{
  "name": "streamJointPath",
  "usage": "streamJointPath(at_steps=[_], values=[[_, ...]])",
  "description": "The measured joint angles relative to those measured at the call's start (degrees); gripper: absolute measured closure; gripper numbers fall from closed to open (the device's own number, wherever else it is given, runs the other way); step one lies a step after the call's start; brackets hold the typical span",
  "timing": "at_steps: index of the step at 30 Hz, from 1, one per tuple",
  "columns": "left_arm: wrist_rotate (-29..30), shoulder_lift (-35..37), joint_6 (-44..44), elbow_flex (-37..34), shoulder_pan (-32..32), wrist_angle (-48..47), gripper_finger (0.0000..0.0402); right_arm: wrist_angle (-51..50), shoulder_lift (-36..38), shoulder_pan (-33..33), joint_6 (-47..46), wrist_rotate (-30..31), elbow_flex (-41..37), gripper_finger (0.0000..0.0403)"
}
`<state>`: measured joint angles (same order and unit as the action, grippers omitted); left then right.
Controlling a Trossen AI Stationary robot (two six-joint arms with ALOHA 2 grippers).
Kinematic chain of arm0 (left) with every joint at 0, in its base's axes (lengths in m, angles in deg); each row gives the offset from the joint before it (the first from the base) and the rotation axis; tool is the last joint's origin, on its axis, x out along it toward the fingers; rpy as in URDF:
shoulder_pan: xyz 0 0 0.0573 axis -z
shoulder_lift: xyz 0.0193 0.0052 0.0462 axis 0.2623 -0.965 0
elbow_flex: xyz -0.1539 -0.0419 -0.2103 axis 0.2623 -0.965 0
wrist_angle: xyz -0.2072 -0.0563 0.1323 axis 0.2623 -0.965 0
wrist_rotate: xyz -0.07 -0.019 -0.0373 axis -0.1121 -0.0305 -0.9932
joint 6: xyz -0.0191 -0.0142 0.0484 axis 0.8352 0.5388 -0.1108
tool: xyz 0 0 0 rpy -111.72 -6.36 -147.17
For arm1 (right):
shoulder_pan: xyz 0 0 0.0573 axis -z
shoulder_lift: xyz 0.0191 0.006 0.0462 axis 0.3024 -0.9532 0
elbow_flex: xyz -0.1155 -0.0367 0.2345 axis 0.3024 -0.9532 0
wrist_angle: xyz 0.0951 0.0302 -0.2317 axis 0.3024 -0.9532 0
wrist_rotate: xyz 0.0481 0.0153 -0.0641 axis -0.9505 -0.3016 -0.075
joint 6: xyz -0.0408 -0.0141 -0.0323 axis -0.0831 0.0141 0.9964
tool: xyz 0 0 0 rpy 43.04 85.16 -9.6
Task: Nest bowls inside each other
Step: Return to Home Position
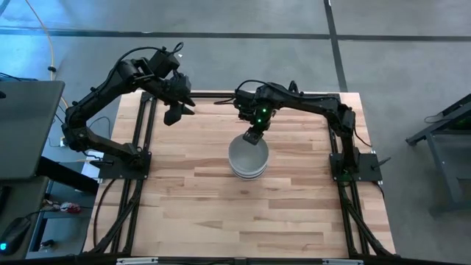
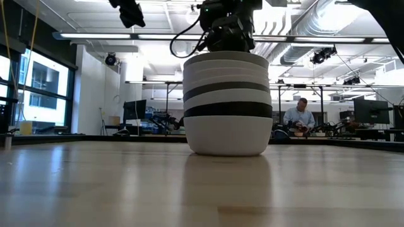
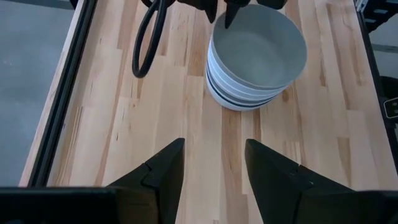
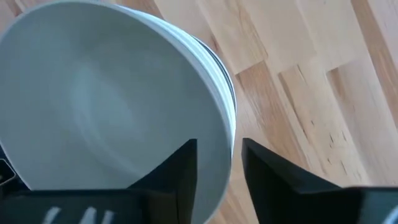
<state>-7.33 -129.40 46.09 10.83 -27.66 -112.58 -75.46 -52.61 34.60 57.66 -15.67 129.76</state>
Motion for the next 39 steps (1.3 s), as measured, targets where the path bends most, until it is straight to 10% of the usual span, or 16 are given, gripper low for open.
streamJointPath(at_steps=[11, 27, 32, 39], values=[[-0.46, 0.01, -1.92, -8.49, -1.49, 3.52, 0.0243, 2.04, 3.90, -0.80, 3.04, -0.58, 0.00, 0.0269], [-16.90, 7.12, 2.71, -9.34, 8.36, 24.49, 0.0243, 15.10, 25.87, -10.85, 27.57, -2.72, -1.61, 0.0269], [-14.59, 10.39, 4.67, -9.31, 16.50, 34.80, 0.0243, 23.00, 35.61, -11.86, 32.42, -3.07, -9.97, 0.0269], [4.96, 12.20, 3.97, -9.31, 24.92, 43.09, 0.0243, 37.03, 51.24, -8.95, 35.64, -3.03, -27.73, 0.0269]])
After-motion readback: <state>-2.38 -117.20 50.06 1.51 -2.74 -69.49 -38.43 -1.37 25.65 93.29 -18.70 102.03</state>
